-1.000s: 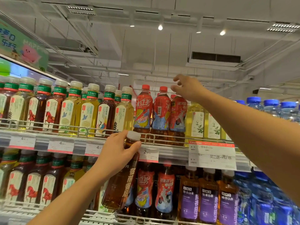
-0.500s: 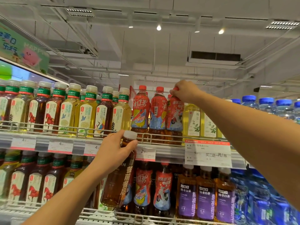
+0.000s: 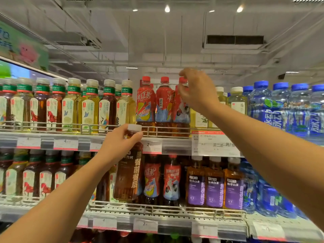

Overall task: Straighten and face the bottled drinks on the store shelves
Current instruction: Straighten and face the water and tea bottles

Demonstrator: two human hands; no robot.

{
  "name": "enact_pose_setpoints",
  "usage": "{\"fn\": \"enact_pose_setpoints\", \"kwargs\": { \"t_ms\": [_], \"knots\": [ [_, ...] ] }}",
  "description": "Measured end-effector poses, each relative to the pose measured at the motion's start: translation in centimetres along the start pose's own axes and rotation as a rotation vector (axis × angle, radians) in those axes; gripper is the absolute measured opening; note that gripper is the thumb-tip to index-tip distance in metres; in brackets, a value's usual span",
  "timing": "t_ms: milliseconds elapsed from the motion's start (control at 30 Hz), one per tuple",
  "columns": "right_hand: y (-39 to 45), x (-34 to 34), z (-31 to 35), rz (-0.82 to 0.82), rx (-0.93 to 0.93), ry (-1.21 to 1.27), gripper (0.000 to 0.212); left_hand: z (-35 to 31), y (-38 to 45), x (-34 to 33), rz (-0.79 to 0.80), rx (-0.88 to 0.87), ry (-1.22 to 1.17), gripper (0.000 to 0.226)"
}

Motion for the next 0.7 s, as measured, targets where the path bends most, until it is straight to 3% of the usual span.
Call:
{"fn": "enact_pose_setpoints", "kwargs": {
  "t_ms": [67,133,300,367,433,533,700],
  "knots": [
    [-2.9,1.1,2.1,-0.034,0.008,0.138,0.019,-0.7,-0.7,-0.4,0.006,0.034,-0.018,0.036],
    [-6.2,1.4,4.0,0.047,-0.027,0.287,0.016,-1.4,-1.6,-1.1,-0.012,0.047,-0.031,0.032],
    [-14.0,0.9,6.6,0.397,-0.313,0.744,0.057,-4.0,-4.1,-3.4,0.001,0.006,-0.06,0.021],
    [-16.2,0.7,6.9,0.456,-0.409,0.922,0.068,-5.3,-5.0,-4.3,0.042,-0.031,-0.067,0.017],
    [-17.9,0.8,6.8,0.462,-0.454,1.052,0.067,-6.5,-5.7,-5.6,0.081,-0.07,-0.075,0.018],
    [-19.9,1.0,6.1,0.398,-0.494,1.065,0.058,-8.0,-7.0,-7.7,0.1,-0.111,-0.03,0.02],
    [-24.3,1.8,4.1,0.345,-0.533,0.891,0.072,-8.7,-9.2,-11.1,0.226,-0.118,-0.042,0.02]
  ]
}}
Point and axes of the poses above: each hand's wrist, its own y-axis towards the middle knuckle, its own x-axis out of the back of the hand, z = x × y, the point moved 1 cm from there along y, towards the middle knuckle, and after that the axes turned 12 degrees about x, right-handed, at the moved point
